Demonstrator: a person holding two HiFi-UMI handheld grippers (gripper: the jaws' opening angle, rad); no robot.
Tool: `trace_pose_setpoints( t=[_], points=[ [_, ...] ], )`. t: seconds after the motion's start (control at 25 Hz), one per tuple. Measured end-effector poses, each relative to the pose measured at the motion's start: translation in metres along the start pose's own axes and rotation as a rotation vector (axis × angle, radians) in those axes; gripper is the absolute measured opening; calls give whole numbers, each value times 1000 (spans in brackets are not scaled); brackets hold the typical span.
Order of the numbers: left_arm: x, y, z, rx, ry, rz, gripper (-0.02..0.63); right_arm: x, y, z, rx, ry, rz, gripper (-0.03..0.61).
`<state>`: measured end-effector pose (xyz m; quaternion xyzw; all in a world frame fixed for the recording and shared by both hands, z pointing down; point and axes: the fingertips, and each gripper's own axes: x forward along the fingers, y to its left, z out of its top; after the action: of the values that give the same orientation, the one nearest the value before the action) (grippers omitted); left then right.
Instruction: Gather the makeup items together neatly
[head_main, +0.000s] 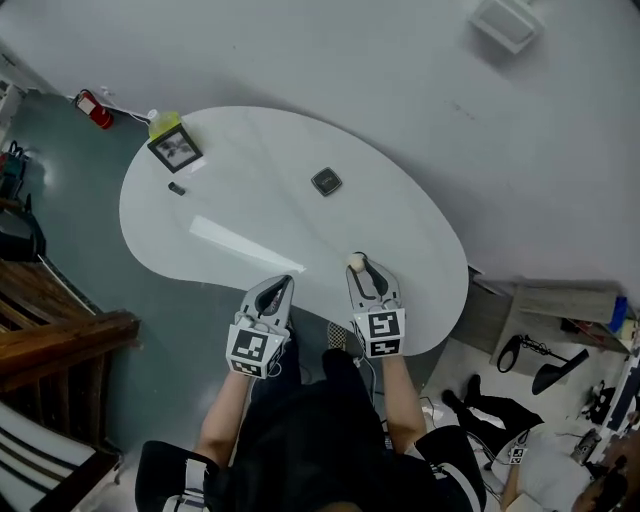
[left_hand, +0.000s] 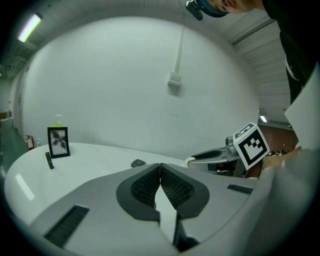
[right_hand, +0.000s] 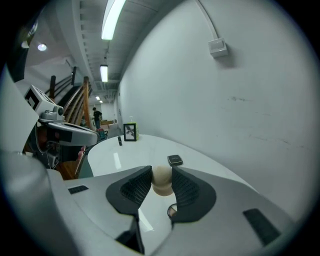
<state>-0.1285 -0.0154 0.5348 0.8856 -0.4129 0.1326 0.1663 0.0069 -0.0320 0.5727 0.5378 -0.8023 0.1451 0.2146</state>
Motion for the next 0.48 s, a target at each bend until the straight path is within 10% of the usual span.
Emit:
trace_pose_setpoints(
  t=[0.48],
  points=[
    [45,-82,-1,70,30,-150,20,-66,-77,-41,76,9,-162,145]
  ],
)
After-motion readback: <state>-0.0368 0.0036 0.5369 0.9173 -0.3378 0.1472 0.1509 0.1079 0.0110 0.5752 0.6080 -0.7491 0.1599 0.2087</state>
